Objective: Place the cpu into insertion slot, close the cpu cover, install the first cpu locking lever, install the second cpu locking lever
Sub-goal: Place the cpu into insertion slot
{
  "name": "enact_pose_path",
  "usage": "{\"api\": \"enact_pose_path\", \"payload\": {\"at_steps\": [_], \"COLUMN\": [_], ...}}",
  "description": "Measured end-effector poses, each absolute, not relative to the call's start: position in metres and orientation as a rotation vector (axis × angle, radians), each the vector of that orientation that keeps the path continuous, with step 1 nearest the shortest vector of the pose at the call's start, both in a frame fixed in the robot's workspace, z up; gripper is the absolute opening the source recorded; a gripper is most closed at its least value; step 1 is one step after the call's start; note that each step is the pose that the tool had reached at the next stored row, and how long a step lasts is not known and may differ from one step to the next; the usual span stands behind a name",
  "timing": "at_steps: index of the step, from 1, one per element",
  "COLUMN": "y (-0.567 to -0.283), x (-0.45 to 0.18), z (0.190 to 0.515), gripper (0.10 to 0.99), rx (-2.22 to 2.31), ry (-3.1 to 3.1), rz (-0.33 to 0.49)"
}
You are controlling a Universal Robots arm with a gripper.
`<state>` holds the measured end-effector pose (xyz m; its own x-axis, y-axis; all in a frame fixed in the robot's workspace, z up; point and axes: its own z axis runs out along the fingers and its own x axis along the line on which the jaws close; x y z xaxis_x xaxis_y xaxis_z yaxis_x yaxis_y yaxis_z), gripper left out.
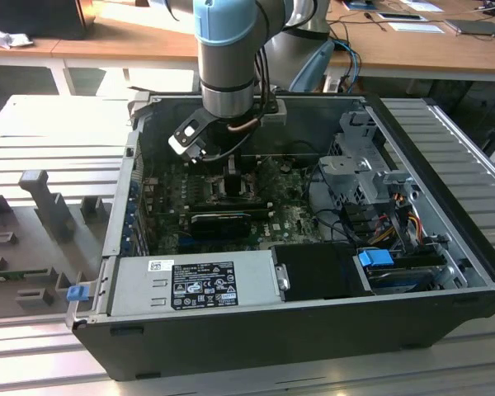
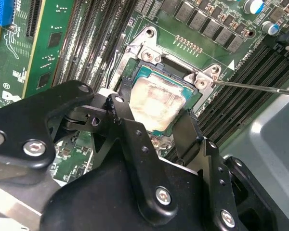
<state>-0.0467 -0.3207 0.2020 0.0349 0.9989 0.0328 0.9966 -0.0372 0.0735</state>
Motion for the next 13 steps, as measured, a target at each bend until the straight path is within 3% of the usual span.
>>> {"api": "enact_pose_path", "payload": {"at_steps": [2,4,6,7,9,13], "y": [-0.321,-0.321,-0.321,-0.321,-0.321,-0.321], "x": [-0.047,-0.047,-0.047,-0.047,-0.047,-0.047], "z": [0.208,0.212,0.215,0.215,0.217,0.223], "gripper": [0.592,0.463,0.22,0.22,0.106,0.106], "rx": [2.238,2.239,2.24,2.24,2.24,2.24], "ry": [2.159,2.159,2.16,2.16,2.16,2.16], "rz": [0.116,0.114,0.113,0.113,0.113,0.112]}}
